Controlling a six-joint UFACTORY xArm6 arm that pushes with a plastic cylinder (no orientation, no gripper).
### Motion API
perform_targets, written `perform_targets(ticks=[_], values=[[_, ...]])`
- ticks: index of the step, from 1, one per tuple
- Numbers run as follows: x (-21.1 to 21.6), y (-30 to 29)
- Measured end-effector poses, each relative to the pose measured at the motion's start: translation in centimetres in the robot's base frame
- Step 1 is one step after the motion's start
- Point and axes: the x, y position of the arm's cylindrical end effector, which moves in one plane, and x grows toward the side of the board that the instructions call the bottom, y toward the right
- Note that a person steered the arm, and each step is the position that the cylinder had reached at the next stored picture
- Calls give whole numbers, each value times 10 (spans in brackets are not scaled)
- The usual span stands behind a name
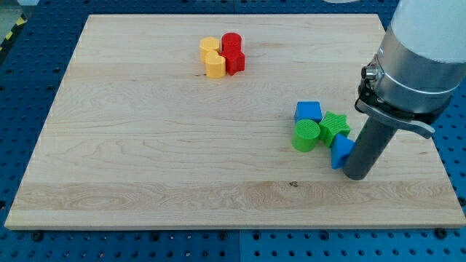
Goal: Slide the group of blocks slightly down
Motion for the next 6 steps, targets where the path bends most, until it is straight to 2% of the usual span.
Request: perform_targets(ticks=[3, 6], values=[[-23, 0], [-25, 7]])
